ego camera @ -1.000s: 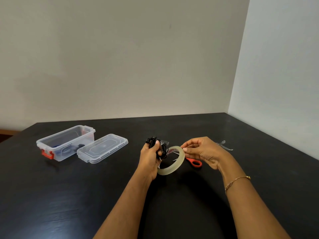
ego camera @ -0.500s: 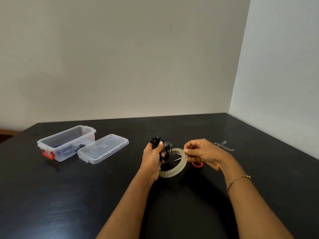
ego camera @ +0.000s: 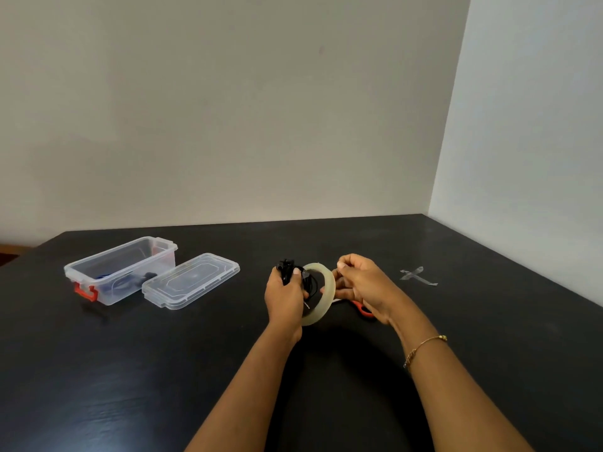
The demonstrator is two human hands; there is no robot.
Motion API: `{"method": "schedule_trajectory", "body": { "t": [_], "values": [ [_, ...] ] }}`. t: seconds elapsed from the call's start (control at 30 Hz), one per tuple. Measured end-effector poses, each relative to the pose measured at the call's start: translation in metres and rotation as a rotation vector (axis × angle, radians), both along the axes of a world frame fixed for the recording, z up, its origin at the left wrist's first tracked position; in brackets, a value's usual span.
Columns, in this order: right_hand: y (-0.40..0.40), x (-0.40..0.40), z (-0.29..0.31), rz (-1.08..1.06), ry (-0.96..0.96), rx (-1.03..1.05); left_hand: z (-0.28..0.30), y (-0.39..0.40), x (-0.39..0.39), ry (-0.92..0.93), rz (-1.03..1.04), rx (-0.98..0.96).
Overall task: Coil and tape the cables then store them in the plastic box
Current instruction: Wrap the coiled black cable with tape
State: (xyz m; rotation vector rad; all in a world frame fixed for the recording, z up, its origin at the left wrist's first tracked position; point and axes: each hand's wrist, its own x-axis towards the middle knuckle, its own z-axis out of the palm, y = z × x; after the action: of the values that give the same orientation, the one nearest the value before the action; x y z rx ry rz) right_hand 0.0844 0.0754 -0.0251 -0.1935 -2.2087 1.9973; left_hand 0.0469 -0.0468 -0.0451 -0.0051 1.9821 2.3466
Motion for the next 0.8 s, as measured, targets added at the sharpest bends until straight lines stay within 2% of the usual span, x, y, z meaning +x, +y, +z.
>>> {"method": "schedule_trajectory", "body": {
  "t": [0.2,0.4,0.8],
  "values": [
    [0.0002,0.0023,0.0032,0.038,0.007,0.146,0.0009,-0.0006,0.0009,0.03,-0.051,-0.024],
    [0.001,0.0048,0.0044,0.036,0.003,0.181,0.0003,-0.0018,-0.0006,0.028,-0.102,-0.081],
    [0.0073,0.0045,0.0039,0.056,-0.02,0.095,-0.0014,-0.0033,-0.0006,0.077,-0.173,-0.155]
  ]
}}
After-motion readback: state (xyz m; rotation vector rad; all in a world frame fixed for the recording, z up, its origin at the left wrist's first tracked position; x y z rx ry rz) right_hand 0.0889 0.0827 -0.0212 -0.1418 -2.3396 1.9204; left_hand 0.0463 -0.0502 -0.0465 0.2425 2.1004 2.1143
